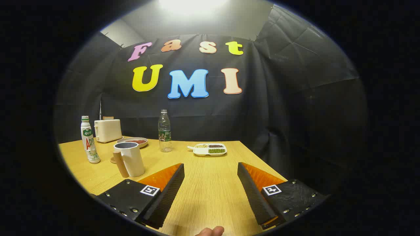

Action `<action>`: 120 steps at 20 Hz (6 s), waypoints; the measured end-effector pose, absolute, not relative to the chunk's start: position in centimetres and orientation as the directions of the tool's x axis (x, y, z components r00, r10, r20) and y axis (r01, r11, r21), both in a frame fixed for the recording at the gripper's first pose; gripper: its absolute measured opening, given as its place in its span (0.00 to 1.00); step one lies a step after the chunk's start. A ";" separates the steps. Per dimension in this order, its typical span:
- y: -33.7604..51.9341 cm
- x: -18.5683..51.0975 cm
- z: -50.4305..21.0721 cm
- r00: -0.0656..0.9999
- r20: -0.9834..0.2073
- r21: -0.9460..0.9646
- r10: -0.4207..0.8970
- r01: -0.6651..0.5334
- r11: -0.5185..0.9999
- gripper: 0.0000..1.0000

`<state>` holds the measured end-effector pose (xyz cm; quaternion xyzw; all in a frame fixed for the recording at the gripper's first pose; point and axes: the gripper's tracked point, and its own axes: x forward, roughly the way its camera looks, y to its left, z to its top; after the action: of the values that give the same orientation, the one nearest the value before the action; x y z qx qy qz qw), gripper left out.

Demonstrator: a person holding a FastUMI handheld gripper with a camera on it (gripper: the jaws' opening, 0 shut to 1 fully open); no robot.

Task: Take the bottle from table, then pour the juice into the cup, finally place the bottle on the coaster

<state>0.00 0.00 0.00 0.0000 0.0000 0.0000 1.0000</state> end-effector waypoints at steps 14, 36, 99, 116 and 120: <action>1.0 6.8 1.3 0.999 -0.019 -0.009 -0.042 0.042 0.999 0.99; 26.1 -0.9 8.3 0.996 0.092 0.018 -0.011 0.010 1.000 0.99; 41.3 5.4 5.8 0.992 -0.046 0.260 0.115 -0.099 0.961 0.70; 36.7 7.1 2.0 0.987 -0.135 0.563 0.084 0.006 0.827 0.69; 37.1 7.4 2.3 0.987 -0.114 0.635 0.114 -0.016 0.772 0.69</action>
<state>7.37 37.09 2.30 0.3356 0.0732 0.0345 0.9385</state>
